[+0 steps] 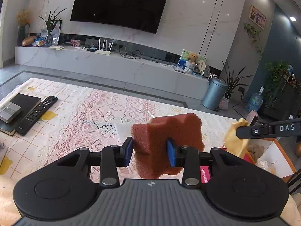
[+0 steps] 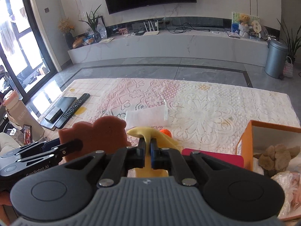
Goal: Organize soft objects
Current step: 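Carry the sponge and yellow cloth over the orange box and lower them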
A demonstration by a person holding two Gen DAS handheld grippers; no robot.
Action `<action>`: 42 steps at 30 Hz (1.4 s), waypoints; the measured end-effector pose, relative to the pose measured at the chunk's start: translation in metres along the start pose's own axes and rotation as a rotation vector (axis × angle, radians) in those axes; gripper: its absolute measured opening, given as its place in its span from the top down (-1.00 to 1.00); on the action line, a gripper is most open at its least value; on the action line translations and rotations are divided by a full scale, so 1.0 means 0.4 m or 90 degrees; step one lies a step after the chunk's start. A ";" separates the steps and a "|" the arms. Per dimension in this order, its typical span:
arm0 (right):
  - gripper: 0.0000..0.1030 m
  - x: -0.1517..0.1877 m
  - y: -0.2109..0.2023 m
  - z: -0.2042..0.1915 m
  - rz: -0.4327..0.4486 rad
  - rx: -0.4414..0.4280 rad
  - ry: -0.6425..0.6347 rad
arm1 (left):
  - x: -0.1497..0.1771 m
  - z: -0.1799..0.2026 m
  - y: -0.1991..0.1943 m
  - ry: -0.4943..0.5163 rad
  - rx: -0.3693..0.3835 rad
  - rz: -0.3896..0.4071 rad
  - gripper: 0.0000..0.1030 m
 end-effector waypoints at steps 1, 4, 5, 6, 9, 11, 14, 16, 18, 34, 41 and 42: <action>0.95 0.006 -0.022 0.010 0.006 0.003 0.003 | -0.001 0.009 -0.008 -0.001 0.006 0.002 0.17; 0.95 0.024 -0.085 0.050 0.021 0.022 0.010 | -0.005 0.051 -0.026 0.006 0.032 0.007 0.17; 0.95 0.028 -0.105 0.065 0.025 0.029 0.014 | -0.007 0.071 -0.031 0.012 0.042 0.011 0.17; 0.95 0.035 -0.127 0.083 0.030 0.037 0.020 | -0.010 0.091 -0.035 0.020 0.051 0.015 0.17; 0.95 0.052 -0.186 0.141 0.042 0.056 0.044 | -0.013 0.168 -0.039 0.048 0.087 0.022 0.16; 0.95 0.063 -0.225 0.176 0.050 0.071 0.057 | -0.010 0.217 -0.029 0.069 0.106 0.019 0.16; 0.95 0.083 -0.281 0.234 0.059 0.101 0.066 | -0.007 0.289 -0.006 0.097 0.135 0.012 0.16; 0.95 0.092 -0.304 0.271 0.062 0.120 0.071 | -0.007 0.338 0.009 0.116 0.157 0.009 0.16; 0.95 0.098 -0.318 0.307 0.062 0.134 0.074 | -0.007 0.391 0.026 0.141 0.175 0.006 0.16; 0.95 0.118 -0.286 0.629 0.008 0.246 0.098 | 0.045 0.747 0.279 0.274 0.263 -0.088 0.16; 0.95 0.139 -0.205 0.748 -0.048 0.266 0.112 | 0.100 0.822 0.401 0.294 0.264 -0.148 0.16; 0.95 0.142 -0.195 0.762 -0.053 0.269 0.115 | 0.104 0.830 0.415 0.294 0.265 -0.157 0.16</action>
Point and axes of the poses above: each gripper's, at about its wrist camera, not at the fingertips, and y roughly the way its jaws point, z to its right, x to its underside, the point moved 2 cm from there along y, roughly the way its jaws point, and after that the axes turned 2 degrees about -x, right-handed, at the moved point
